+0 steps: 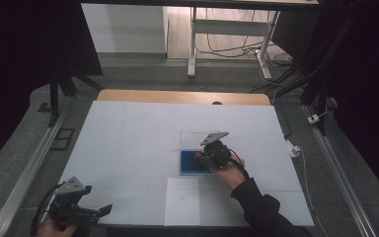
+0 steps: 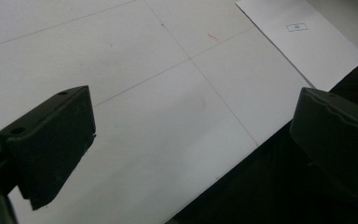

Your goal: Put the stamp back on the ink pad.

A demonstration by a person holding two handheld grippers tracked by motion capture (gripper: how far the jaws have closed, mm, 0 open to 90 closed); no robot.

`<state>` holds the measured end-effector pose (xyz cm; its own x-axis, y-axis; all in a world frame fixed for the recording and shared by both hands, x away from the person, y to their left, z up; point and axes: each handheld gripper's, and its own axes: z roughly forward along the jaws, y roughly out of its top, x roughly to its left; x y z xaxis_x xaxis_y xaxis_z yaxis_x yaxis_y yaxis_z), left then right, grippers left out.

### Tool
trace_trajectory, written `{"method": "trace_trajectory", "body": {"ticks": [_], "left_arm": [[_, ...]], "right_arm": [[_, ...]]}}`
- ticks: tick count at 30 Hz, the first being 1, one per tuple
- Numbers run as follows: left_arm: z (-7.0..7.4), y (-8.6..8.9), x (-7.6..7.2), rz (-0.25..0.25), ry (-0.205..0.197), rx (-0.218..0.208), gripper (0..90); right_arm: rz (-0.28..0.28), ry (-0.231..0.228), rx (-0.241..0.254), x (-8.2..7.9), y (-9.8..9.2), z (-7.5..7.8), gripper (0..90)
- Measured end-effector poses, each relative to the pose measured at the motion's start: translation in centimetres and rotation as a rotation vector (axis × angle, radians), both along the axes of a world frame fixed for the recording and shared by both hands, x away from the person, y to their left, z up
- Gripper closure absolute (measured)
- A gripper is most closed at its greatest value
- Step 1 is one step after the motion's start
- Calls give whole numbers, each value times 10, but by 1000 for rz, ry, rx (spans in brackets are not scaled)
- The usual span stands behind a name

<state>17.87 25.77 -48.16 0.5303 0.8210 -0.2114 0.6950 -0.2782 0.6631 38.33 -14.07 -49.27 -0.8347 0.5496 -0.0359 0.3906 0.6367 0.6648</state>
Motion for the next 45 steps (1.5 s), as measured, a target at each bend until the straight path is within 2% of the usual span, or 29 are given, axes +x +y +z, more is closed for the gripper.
{"method": "trace_trajectory", "body": {"ticks": [7,17,31,36,45], "left_arm": [[0,0,0,-1,1,-2,3],[0,0,0,0,1,-5,3],[0,0,0,-2,2,-6,3],[0,1,0,-1,3,-9,3],[0,1,0,1,2,-12,3]], "right_arm": [[-2,-14,20,-2,-1,4,693],[-6,4,68,-4,-5,11,561],[5,12,89,-14,-12,18,371],[-6,18,112,-18,-14,20,264],[-37,47,127,-24,-20,23,152]]}}
